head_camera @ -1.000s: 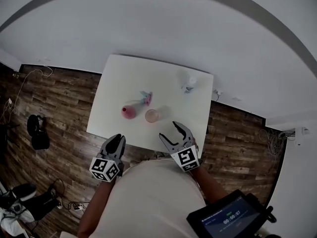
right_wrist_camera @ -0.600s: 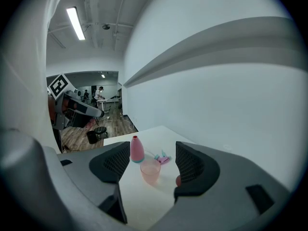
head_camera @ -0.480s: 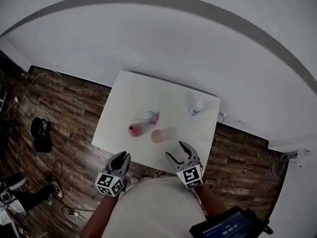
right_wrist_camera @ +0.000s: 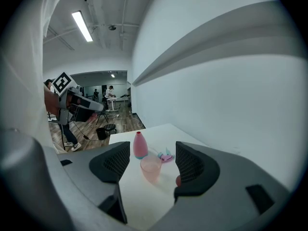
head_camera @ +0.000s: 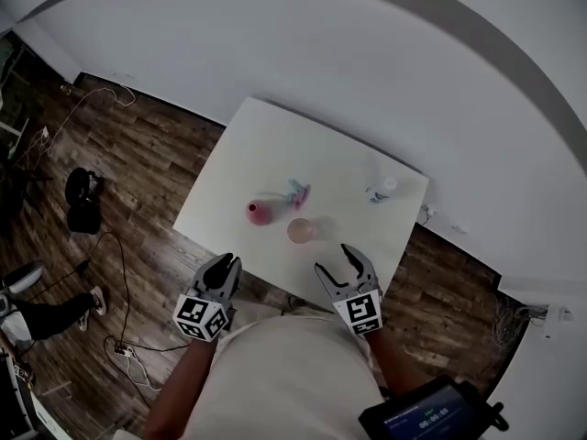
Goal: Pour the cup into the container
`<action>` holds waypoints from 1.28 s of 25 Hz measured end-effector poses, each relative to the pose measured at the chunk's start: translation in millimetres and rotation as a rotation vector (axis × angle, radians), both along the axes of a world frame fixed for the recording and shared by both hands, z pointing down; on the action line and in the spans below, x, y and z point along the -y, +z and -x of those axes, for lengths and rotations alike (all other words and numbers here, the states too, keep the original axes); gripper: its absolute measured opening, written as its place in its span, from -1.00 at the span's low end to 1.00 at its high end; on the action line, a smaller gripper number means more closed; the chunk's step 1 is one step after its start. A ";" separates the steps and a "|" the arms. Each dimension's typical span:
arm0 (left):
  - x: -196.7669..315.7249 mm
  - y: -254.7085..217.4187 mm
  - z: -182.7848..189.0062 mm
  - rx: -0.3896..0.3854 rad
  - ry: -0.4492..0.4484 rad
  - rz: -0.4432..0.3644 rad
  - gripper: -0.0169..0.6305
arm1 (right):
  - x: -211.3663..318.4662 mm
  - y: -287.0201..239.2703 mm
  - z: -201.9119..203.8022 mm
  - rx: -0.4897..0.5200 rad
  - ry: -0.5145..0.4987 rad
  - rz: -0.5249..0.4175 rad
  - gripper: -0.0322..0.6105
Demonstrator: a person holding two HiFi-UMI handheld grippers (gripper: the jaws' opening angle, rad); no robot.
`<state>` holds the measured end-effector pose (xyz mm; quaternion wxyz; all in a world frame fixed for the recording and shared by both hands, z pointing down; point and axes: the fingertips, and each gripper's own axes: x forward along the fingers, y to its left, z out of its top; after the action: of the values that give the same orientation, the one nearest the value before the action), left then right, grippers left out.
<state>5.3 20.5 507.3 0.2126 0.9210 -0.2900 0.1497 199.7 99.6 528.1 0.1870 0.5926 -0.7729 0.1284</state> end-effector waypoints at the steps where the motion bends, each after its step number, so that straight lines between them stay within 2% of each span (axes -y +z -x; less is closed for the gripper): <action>1: -2.5 1.3 0.3 0.001 0.001 0.003 -0.72 | -0.3 1.5 0.5 -0.002 -0.008 0.004 0.03; 15: 6.8 -3.0 11.8 -0.006 0.011 -0.002 -0.72 | 5.4 -4.1 0.5 -0.048 -0.005 0.000 0.03; 32: -11.7 8.5 2.5 0.029 -0.003 0.024 -0.72 | 5.0 45.2 3.6 -0.048 -0.158 0.042 0.03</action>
<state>2.8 32.2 515.9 0.2194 0.9157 -0.2927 0.1663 196.1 94.6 573.4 0.2275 0.5286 -0.8097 0.1149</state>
